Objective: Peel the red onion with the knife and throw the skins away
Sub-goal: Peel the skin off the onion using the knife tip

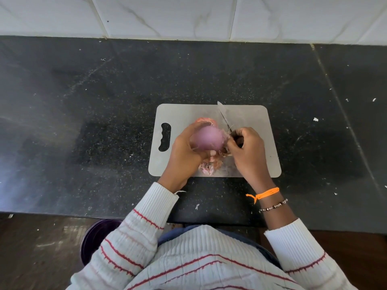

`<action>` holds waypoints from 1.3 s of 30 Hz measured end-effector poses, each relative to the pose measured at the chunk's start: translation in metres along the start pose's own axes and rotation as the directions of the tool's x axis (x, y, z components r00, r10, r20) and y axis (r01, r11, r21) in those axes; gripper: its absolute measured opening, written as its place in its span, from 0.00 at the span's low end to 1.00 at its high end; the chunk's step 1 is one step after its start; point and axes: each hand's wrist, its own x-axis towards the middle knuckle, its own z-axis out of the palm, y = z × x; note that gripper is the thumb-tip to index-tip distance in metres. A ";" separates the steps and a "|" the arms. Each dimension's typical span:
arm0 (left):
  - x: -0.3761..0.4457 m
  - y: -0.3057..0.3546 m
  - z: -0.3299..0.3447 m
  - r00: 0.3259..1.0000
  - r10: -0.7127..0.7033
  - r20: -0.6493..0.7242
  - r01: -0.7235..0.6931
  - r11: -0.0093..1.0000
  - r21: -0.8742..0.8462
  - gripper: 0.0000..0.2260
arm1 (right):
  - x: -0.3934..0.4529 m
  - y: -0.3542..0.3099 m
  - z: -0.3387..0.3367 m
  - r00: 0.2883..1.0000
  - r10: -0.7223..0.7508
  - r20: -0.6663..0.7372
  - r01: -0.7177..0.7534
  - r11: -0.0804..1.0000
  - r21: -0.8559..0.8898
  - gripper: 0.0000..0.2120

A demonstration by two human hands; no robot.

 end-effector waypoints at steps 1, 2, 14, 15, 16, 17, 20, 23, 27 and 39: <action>-0.001 0.001 0.001 1.000 -0.014 0.009 0.014 0.999 -0.038 0.28 | 0.000 0.002 0.001 1.000 0.002 0.011 -0.002 1.000 -0.025 0.02; -0.001 0.001 0.002 1.000 -0.021 0.016 0.022 0.998 -0.059 0.28 | -0.001 0.003 0.001 1.000 0.003 0.020 -0.002 0.999 -0.049 0.02; 0.002 0.004 -0.002 0.980 -0.197 0.000 0.183 0.911 -0.370 0.17 | -0.003 0.008 -0.002 0.999 -0.033 0.010 0.034 0.977 -0.211 0.05; 0.002 0.003 -0.002 0.977 -0.212 0.006 0.199 0.908 -0.367 0.18 | -0.002 0.007 -0.002 0.999 -0.044 0.003 0.044 0.975 -0.220 0.03; 0.002 0.002 -0.002 0.975 -0.220 0.015 0.210 0.908 -0.362 0.19 | -0.002 0.007 -0.002 0.999 -0.052 0.001 0.051 0.972 -0.231 0.03; 0.002 0.001 -0.001 0.974 -0.224 0.024 0.217 0.907 -0.361 0.19 | -0.002 0.007 -0.002 0.998 -0.059 0.002 0.058 0.969 -0.238 0.03; 0.002 0.000 -0.001 0.972 -0.232 0.039 0.229 0.899 -0.374 0.19 | -0.005 0.003 -0.004 0.995 -0.094 -0.025 0.086 0.975 -0.207 0.09; 0.002 -0.003 0.000 0.971 -0.238 0.019 0.229 0.905 -0.358 0.21 | -0.006 -0.012 -0.009 0.996 -0.061 -0.064 0.064 0.997 0.041 0.11; 0.002 -0.006 0.001 0.971 -0.238 -0.019 0.221 0.927 -0.303 0.24 | -0.009 -0.026 -0.009 0.998 0.008 -0.056 0.007 0.964 0.266 0.04; -0.001 -0.004 -0.002 0.984 -0.165 -0.070 0.150 0.972 -0.181 0.24 | -0.012 -0.027 -0.004 0.997 0.001 -0.082 0.024 0.955 0.296 0.02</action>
